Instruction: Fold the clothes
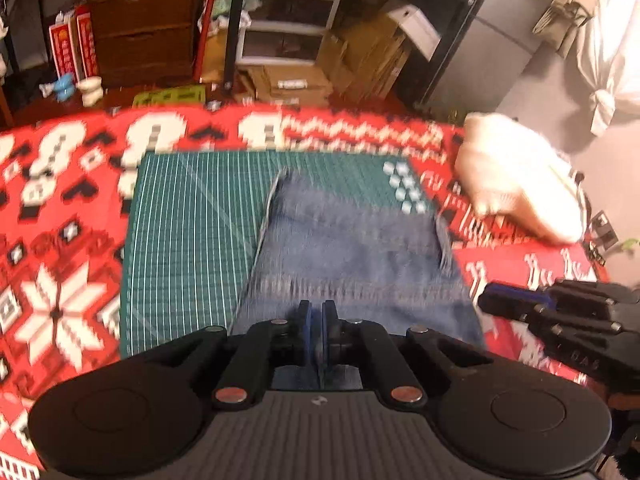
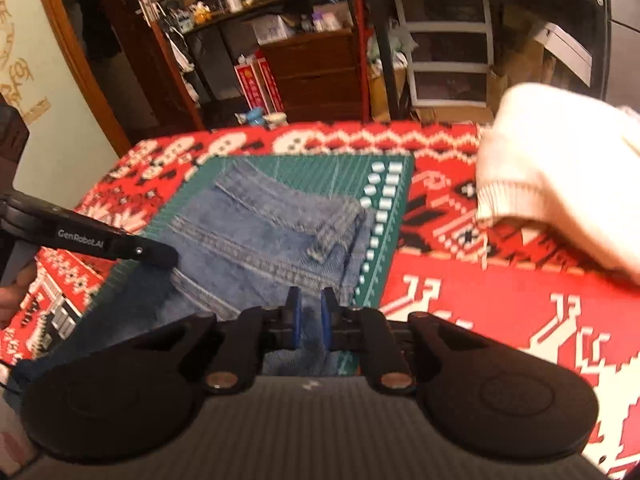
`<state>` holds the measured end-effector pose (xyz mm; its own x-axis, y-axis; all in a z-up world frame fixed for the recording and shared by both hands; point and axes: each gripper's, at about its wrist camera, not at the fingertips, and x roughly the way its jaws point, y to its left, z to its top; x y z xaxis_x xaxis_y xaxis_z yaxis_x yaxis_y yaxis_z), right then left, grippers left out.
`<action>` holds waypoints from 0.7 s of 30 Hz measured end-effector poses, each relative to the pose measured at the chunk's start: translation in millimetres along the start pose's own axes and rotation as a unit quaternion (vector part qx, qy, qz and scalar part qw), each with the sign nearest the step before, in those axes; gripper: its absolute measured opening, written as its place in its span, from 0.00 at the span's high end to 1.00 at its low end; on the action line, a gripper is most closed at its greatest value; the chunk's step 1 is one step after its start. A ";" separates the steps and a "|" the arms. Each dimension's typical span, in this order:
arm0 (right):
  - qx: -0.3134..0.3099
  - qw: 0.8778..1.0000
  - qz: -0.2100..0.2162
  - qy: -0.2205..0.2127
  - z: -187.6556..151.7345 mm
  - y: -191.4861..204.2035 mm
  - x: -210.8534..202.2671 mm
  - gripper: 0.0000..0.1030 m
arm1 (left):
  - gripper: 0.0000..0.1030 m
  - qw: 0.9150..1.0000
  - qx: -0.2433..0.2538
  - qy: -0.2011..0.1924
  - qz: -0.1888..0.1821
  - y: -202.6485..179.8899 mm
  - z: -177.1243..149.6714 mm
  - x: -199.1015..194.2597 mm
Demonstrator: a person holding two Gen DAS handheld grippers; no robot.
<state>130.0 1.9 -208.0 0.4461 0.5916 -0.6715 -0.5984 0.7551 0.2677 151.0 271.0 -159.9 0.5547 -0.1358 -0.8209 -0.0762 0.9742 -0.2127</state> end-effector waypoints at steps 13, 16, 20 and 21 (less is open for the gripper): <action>0.007 1.000 -0.008 0.028 13.3 -6.4 36.9 0.89 | 0.97 0.999 0.028 0.035 0.017 -4.3 31.4 58.4; 0.011 1.000 -0.005 0.027 10.9 -9.9 39.3 0.89 | 0.97 0.999 0.022 0.031 0.010 -5.9 35.8 57.8; 0.019 0.999 -0.002 0.029 10.9 -13.0 41.8 0.89 | 0.97 1.000 0.015 0.026 0.000 -7.9 41.5 56.8; 0.023 0.999 -0.001 0.029 11.3 -13.8 41.2 0.89 | 0.97 1.000 0.013 0.024 -0.003 -8.4 43.0 56.6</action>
